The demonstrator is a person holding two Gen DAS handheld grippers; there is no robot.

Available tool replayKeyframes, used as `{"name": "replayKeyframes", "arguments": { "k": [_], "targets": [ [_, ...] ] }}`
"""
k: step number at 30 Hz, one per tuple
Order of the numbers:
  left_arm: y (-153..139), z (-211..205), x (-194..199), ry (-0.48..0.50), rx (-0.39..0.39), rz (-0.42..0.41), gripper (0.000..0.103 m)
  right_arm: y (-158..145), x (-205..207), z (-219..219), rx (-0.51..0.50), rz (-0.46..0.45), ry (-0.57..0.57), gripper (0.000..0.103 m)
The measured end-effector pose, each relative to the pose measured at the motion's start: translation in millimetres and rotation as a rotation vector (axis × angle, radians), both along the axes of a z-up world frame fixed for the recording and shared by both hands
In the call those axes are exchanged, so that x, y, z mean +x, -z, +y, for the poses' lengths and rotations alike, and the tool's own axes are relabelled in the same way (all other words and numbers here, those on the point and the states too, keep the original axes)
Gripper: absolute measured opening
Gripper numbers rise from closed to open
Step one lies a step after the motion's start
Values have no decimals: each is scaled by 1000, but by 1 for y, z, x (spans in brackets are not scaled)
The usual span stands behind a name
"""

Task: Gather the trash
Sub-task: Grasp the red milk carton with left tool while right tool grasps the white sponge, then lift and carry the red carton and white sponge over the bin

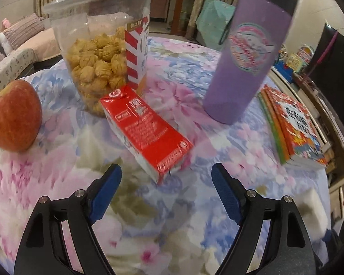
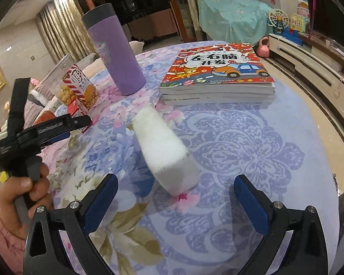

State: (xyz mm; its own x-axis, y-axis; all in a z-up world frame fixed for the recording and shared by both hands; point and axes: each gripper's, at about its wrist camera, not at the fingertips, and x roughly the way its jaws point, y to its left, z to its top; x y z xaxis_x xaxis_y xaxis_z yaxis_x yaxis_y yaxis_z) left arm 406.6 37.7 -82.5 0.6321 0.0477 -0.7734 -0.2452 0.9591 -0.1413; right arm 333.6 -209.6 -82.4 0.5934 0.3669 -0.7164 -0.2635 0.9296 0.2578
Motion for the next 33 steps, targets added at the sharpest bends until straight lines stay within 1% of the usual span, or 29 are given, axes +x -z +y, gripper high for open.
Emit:
{"name": "replayKeyframes", "arguments": {
  "k": [3,6,8,9,10,11,12,13,14,15,18,21,26,29,33],
  "targets": [
    [4,2,7,-14,-11,7,83,-2,5,0,-6,-14,8,102],
    [4,3,10,-24,8,-4,83,-3,10,3,-12,-22,2,100],
    [3,6,12,-20,5,-12,83,-4,11,5,-21,-33,0,100],
    [4,6,11,-16,4,-12,82,-4,11,6,-23,-39,0,98],
    [4,6,13,-8,5,-11,79,-5,11,6,-28,-47,1,96],
    [4,6,13,3,6,-11,74,-5,10,7,-31,-53,0,86],
    [4,7,13,9,7,-9,63,-6,9,7,-28,-52,-7,71],
    [5,7,13,17,11,-1,52,-5,9,8,-24,-45,-12,62],
    [5,8,14,23,12,4,47,-4,9,8,-15,-33,-16,46],
    [6,9,12,30,16,7,47,-3,8,8,-12,-30,-15,39],
    [2,8,-7,51,26,-8,47,-5,-2,7,-7,-40,-17,38],
    [-4,4,-33,95,3,-21,46,-9,-15,4,18,-42,-17,37],
    [-18,-19,-91,229,-23,-47,46,-16,-44,-4,45,-54,-5,37],
    [-22,-43,-132,349,-18,-54,46,-17,-61,-8,58,-51,7,37],
    [-27,-65,-177,461,-26,-56,46,-20,-87,-12,67,-51,21,37]
  ]
}}
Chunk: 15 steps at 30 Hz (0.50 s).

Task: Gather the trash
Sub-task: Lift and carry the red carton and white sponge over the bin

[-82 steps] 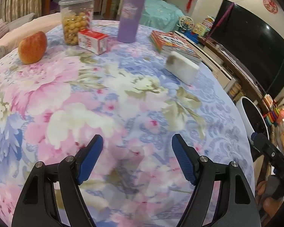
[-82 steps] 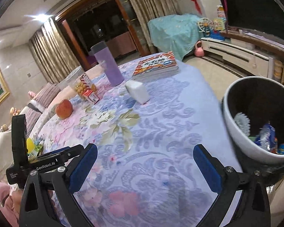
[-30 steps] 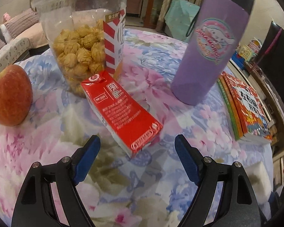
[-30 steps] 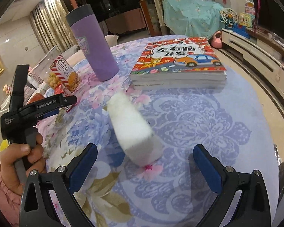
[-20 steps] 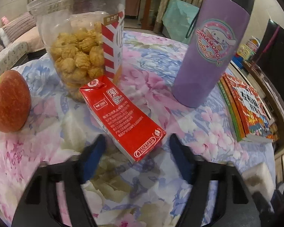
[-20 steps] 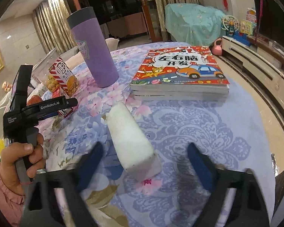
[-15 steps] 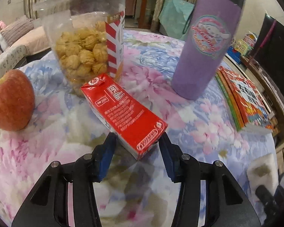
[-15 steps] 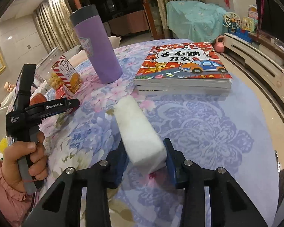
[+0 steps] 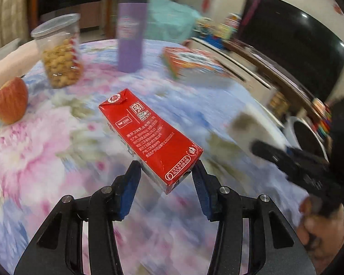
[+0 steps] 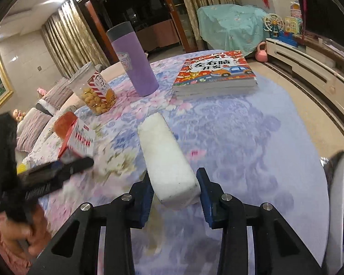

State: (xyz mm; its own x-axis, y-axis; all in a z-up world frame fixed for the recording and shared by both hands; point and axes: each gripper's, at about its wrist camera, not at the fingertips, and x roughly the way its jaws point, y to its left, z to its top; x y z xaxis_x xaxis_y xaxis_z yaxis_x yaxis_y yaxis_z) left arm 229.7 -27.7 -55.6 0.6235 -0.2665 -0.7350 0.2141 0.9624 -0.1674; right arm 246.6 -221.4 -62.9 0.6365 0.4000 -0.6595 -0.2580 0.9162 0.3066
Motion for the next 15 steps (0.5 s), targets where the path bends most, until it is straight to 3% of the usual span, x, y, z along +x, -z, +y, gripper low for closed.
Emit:
{"name": "replayKeyframes", "arguments": {
  "k": [9,14,15],
  "targets": [
    [16,-7,-55,153,-13,80,46,7,-60,-24,26,19,68,37],
    [26,4,-65,100,8,102,47,15,-75,-27,47,40,87,37],
    [25,6,-68,77,17,101,51,17,-76,-26,49,42,89,37]
  ]
}}
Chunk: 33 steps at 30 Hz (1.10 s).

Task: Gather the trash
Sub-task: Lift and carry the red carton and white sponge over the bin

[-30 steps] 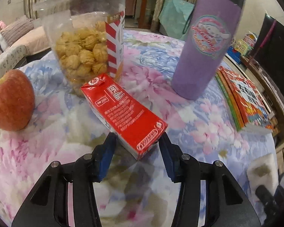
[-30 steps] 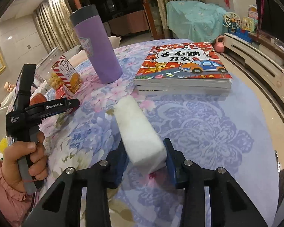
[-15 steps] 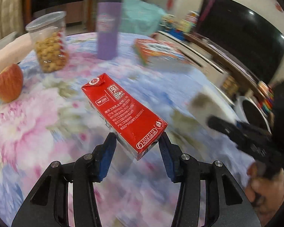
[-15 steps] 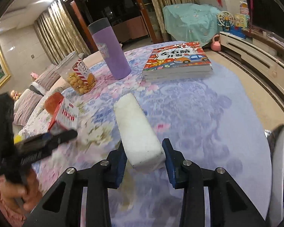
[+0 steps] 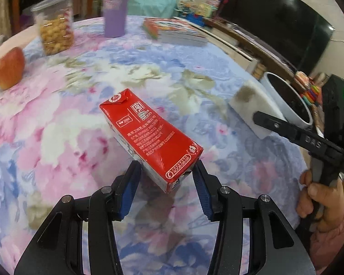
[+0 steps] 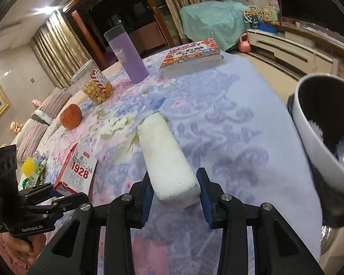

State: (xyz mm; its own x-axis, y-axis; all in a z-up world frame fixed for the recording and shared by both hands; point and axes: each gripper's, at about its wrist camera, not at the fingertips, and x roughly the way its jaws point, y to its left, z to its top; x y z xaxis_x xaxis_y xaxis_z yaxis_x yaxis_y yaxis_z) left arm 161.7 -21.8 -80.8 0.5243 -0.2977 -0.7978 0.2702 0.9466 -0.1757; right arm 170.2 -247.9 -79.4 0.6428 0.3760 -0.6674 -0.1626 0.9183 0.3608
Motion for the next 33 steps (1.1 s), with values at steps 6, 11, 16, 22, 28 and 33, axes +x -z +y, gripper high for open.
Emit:
{"name": "replayKeyframes", "arguments": {
  "k": [6,11,16,22,28,33],
  "targets": [
    [-4,7,-4,-160,-29,-19,83,4,-5,6,-4,-2,2,39],
    [-3,-6,-4,-193,22,-77,79,6,-5,5,0,-1,8,39],
    [7,-14,-1,-161,49,-58,40,6,-9,3,8,-3,4,37],
    [-2,-36,-6,-78,44,-76,38,1,-18,-7,17,-17,26,35],
    [-10,-61,-8,-9,50,-93,32,-6,-30,-19,23,-35,53,34],
    [-13,-75,-8,24,48,-98,31,-15,-40,-27,22,-52,65,34]
  ]
}}
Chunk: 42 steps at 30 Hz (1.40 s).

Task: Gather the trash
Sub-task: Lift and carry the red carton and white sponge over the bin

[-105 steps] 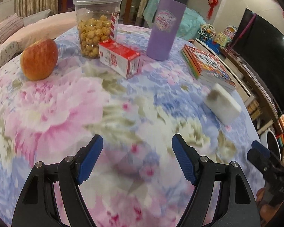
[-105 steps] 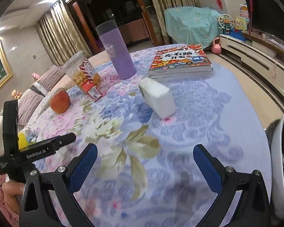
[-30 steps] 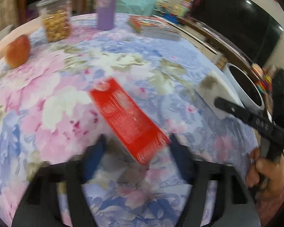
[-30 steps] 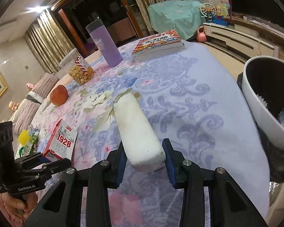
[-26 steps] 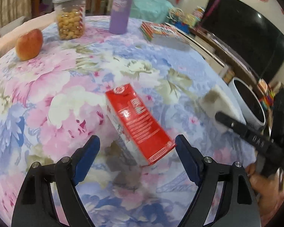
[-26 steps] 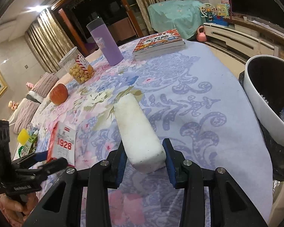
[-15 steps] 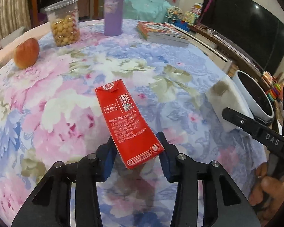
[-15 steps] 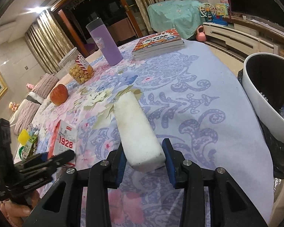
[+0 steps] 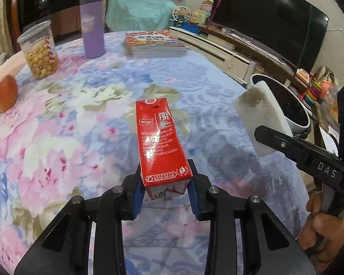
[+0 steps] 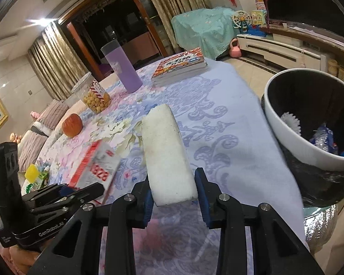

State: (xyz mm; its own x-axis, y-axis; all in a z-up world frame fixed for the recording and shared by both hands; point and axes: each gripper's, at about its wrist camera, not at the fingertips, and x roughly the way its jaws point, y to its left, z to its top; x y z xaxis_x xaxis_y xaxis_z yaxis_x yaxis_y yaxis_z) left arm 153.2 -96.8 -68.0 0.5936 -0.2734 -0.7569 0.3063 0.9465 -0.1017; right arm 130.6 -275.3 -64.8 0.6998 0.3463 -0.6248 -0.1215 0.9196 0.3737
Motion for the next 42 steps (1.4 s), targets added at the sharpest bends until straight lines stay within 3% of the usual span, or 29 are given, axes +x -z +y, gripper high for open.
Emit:
{"name": "replayKeyframes", "arguments": {
  "k": [6,11,17,20,24,33,34,35,36,42],
  "targets": [
    [2,-9,0,27,-5,7,31,-6,-6,-5,-7,-6,-1,34],
    [11,-10,1,26,-5,29,31,6,0,-1,-36,39,-12,34],
    [18,-7,0,21,-19,43,34,21,1,1,-37,59,0,40],
    [19,-5,0,13,-35,43,34,19,-2,-2,-37,45,14,53],
    [19,-6,0,15,-40,34,33,17,-3,-6,-47,24,26,53],
    [21,-7,2,20,-38,37,33,15,8,4,-61,10,-18,50],
    [20,-8,1,21,-36,36,32,15,10,6,-70,13,-28,48],
    [20,-8,1,24,-37,36,32,15,11,9,-77,18,-41,36],
    [18,-8,1,30,-42,36,32,16,11,10,-84,21,-45,33],
    [6,-23,-6,85,-46,16,32,6,-6,1,-73,-25,-27,32]
  ]
}}
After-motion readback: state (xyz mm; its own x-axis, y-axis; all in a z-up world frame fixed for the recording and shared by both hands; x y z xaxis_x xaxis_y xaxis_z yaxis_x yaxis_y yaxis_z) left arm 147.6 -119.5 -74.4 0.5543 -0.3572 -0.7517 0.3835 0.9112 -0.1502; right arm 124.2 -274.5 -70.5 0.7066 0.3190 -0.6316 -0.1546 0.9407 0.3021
